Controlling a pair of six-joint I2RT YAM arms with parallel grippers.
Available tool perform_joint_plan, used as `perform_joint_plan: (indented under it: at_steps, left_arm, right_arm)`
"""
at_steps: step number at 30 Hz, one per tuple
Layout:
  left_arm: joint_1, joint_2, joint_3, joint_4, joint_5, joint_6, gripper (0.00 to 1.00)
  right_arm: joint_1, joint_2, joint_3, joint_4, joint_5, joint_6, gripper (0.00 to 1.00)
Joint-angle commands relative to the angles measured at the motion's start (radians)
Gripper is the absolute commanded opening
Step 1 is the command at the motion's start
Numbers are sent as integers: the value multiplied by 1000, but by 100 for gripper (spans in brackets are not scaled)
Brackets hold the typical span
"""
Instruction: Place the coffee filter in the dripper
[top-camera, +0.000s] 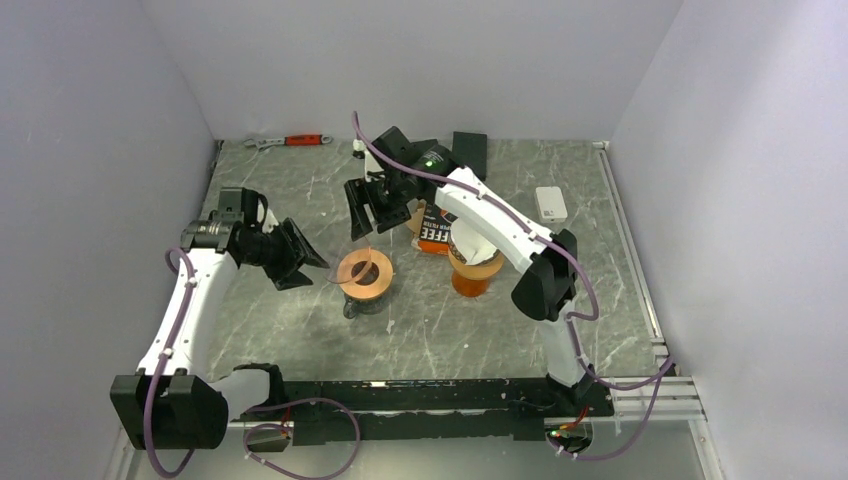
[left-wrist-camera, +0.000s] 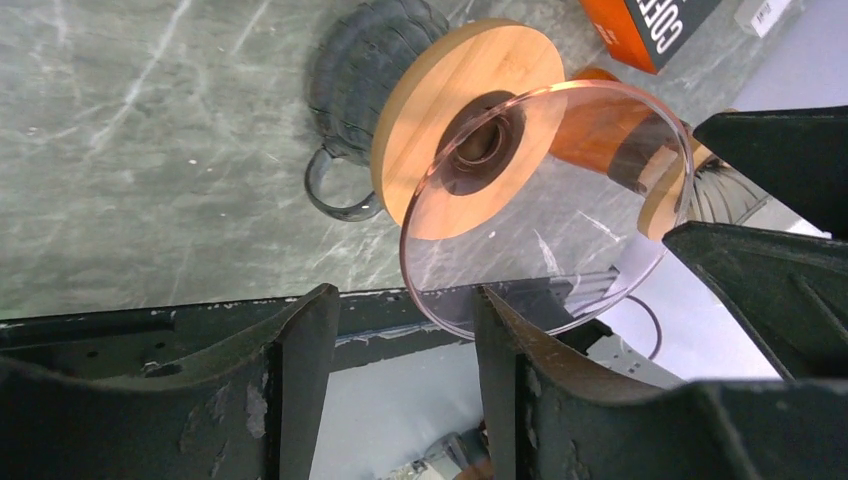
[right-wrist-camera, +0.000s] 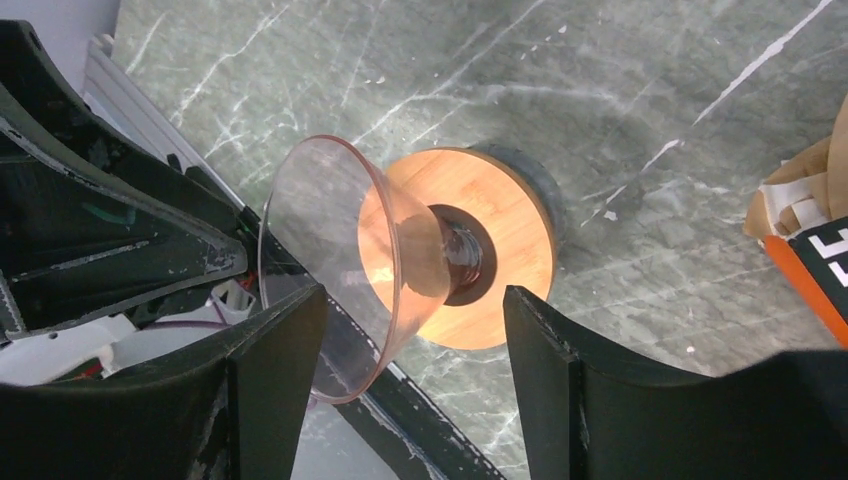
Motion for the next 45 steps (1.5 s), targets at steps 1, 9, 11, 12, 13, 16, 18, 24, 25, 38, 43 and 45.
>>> perform_joint_plan:
  at_steps: [1,9,11,12,13,16,18,24,25,38,43,45]
  left_arm:
    - [4,-31,-31,94,111,-23,56]
    - [4,-17,-55,113,139,-15,42]
    - [4,-20,-52,113,136,-9,40]
    - [4,-20,-52,111,135,-4,39]
    - [4,-18,-49,107,128,1,38]
    - [4,-7,-53,100,126,17,34]
    - [4,-7,-65,109,132,15,31]
    - [4,-9,-88,152,157,0,22]
    - [4,-7,-91,158,163,1,22]
    - [-26,22,-77,249,170,-45,34]
    - [-29,19,5,129,39,-1,40]
    - [-28,14,35,94,-5,5,44]
  right_arm:
    - [-4,-57,-37,1,34,-9,67]
    - [-4,-91,-121,41,-2,4,52]
    - [-4,-97,-133,44,-5,5,47]
    - [-4,-101,-144,51,-11,7,46]
    - [-3,-106,-157,58,-18,10,43]
    - [-4,-116,-190,67,-20,13,38]
    - [-4,-121,-207,68,-20,12,35]
    - [-5,-149,-260,81,-13,10,32]
    - [-5,-151,-269,84,-12,11,32]
    - [-20,-174,-334,141,-49,42,33]
    - [-24,-164,-311,126,-44,39,35]
    - [-25,-168,-300,119,-36,37,36]
